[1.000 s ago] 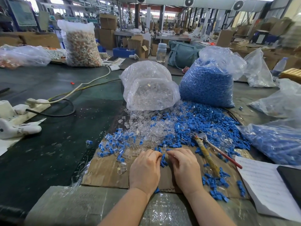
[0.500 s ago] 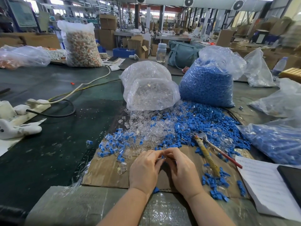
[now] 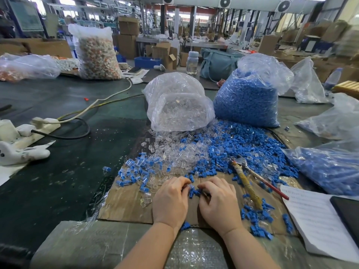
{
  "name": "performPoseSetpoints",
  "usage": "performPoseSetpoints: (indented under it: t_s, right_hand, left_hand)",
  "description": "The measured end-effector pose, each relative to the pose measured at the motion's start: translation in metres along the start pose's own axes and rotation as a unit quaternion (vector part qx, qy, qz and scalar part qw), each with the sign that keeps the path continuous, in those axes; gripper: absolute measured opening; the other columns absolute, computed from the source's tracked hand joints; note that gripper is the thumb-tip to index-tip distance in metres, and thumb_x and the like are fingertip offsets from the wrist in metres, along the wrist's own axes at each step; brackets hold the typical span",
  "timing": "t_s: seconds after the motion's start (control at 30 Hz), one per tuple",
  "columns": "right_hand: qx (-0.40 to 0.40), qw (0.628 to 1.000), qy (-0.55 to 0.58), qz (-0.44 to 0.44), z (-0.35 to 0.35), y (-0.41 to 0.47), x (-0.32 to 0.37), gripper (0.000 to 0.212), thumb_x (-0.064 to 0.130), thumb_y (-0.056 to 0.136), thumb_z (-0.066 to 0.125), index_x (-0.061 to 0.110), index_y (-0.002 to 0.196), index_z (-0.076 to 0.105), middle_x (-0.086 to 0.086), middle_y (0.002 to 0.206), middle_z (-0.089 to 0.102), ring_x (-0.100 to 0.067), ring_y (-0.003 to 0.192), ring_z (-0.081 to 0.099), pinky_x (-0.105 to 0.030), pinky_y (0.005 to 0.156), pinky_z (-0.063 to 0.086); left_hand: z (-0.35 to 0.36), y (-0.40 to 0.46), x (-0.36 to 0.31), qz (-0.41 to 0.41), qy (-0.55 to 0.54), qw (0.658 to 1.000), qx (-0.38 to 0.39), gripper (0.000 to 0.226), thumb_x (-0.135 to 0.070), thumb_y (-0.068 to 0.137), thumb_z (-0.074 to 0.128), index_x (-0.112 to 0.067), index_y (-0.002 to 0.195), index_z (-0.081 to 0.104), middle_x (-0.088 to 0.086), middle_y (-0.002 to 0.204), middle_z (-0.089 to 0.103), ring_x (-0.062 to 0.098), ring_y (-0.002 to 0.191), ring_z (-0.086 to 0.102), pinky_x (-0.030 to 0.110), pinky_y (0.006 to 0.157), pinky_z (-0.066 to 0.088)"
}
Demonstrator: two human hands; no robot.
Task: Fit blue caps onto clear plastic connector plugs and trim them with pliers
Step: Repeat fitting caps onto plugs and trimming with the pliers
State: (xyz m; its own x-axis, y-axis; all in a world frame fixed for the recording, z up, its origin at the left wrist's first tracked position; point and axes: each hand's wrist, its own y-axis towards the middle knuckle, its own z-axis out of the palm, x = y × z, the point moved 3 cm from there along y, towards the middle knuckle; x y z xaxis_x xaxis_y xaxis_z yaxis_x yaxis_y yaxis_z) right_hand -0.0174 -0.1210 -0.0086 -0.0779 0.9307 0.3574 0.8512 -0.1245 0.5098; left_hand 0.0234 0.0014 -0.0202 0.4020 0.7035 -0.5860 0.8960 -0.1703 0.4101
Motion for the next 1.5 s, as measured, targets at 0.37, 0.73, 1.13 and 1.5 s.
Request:
performPoseSetpoints:
  t_s: [0.37, 0.73, 1.13, 1.5]
  right_hand:
    - [0.002, 1.000, 0.000, 0.020, 0.005, 0.002, -0.003, 0.013, 0.014, 0.076, 0.076, 0.018, 0.075, 0.063, 0.004, 0.080, 0.061, -0.021, 0.077, 0.058, -0.032, 0.068, 0.041]
    - [-0.036, 0.998, 0.038, 0.037, 0.002, 0.002, -0.006, 0.017, -0.001, 0.077, 0.070, 0.014, 0.080, 0.062, 0.003, 0.079, 0.064, -0.019, 0.075, 0.060, -0.029, 0.070, 0.043]
    - [-0.055, 0.993, -0.007, -0.108, 0.000, 0.000, 0.005, 0.023, 0.000, 0.066, 0.078, 0.015, 0.076, 0.064, 0.005, 0.078, 0.064, -0.017, 0.072, 0.060, -0.028, 0.068, 0.046]
    - [-0.067, 0.985, -0.073, -0.140, 0.008, -0.001, 0.006, 0.034, 0.017, 0.071, 0.079, 0.020, 0.104, 0.071, 0.005, 0.081, 0.065, -0.017, 0.073, 0.061, -0.030, 0.065, 0.048]
  left_hand:
    - [-0.009, 0.025, -0.004, -0.155, -0.244, 0.957, 0.028, 0.015, -0.015, 0.087, 0.061, -0.029, 0.086, 0.062, -0.016, 0.083, 0.063, -0.004, 0.077, 0.058, 0.003, 0.062, 0.044]
    - [-0.020, 0.056, -0.012, -0.250, -0.467, 0.848, 0.004, 0.014, -0.001, 0.093, 0.048, -0.011, 0.091, 0.058, 0.005, 0.088, 0.067, 0.012, 0.079, 0.062, 0.021, 0.071, 0.052]
    - [-0.007, 0.055, -0.003, -0.389, -0.594, 0.702, -0.054, 0.007, -0.004, 0.094, 0.049, -0.006, 0.095, 0.055, 0.003, 0.071, 0.047, 0.011, 0.059, 0.043, 0.022, 0.064, 0.041]
    - [-0.002, 0.053, -0.003, -0.368, -0.601, 0.707, -0.056, 0.013, -0.002, 0.093, 0.049, -0.008, 0.083, 0.055, 0.003, 0.071, 0.051, 0.011, 0.064, 0.050, 0.021, 0.066, 0.046]
